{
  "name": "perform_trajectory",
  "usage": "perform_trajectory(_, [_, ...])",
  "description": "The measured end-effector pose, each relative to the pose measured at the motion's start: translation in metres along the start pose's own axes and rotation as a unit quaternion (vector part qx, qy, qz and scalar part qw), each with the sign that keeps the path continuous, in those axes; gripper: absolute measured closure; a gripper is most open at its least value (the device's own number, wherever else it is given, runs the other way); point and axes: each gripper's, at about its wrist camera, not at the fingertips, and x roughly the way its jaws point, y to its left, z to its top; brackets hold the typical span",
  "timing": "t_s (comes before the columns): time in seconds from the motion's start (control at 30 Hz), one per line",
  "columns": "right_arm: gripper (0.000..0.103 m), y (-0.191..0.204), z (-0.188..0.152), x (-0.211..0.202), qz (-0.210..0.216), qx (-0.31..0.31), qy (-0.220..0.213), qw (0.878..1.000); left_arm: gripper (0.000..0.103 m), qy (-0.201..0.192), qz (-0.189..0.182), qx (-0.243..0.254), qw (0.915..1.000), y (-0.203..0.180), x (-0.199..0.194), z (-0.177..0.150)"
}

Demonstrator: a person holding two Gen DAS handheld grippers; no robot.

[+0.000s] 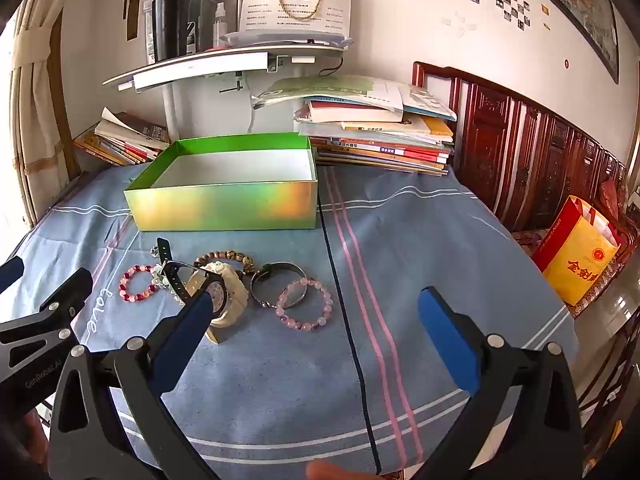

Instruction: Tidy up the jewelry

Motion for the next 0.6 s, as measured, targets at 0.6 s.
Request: perform_trajectory(0.6, [0.003, 0.0012, -0.0005, 0.0012, 0.000, -0.001, 0.001, 1.000, 0.003, 0.002, 0.001, 0.000, 1.0000, 0.0018, 0.0034, -0.0019])
